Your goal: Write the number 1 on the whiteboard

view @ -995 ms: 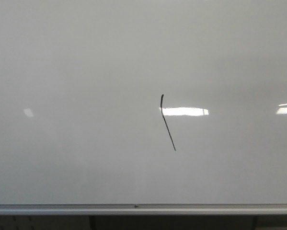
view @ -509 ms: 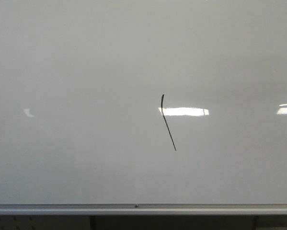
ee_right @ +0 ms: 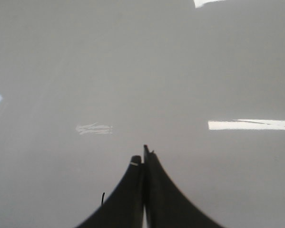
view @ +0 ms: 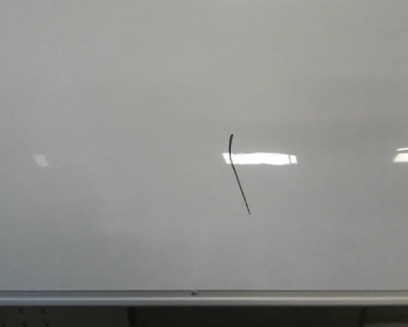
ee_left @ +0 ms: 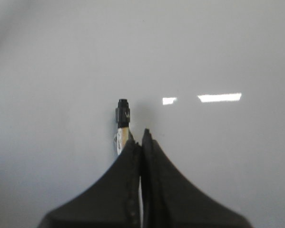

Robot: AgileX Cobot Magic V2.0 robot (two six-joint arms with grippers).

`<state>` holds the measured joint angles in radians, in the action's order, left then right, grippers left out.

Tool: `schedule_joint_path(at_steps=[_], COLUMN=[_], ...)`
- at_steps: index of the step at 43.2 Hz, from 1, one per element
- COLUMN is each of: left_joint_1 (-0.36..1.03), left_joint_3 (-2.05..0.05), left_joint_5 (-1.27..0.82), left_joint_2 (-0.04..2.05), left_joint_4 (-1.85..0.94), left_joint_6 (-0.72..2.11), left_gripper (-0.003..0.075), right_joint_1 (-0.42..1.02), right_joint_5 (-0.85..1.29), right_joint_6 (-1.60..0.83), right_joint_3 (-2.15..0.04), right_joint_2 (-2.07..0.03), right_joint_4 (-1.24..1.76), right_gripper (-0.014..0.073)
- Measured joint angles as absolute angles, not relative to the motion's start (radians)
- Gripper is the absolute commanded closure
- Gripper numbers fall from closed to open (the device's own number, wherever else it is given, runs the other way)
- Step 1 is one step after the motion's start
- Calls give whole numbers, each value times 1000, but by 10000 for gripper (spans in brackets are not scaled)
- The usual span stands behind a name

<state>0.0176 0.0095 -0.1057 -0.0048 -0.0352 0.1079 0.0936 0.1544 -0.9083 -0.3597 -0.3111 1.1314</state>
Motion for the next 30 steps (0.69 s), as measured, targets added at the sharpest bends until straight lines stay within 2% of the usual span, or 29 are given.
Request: schedule_joint_path(at_steps=[30], left_joint_1=[14], left_joint_3=[9], left_joint_5=[-86], left_joint_2=[-5], left_joint_4=[-43], left_joint_6=[108], left_gripper=[741], right_joint_1=[94], right_joint_5=[154], right_joint_6=[-908], right_joint_3=[-360], right_joint_2=[-311], right_joint_4=[1131], right_gripper=[655])
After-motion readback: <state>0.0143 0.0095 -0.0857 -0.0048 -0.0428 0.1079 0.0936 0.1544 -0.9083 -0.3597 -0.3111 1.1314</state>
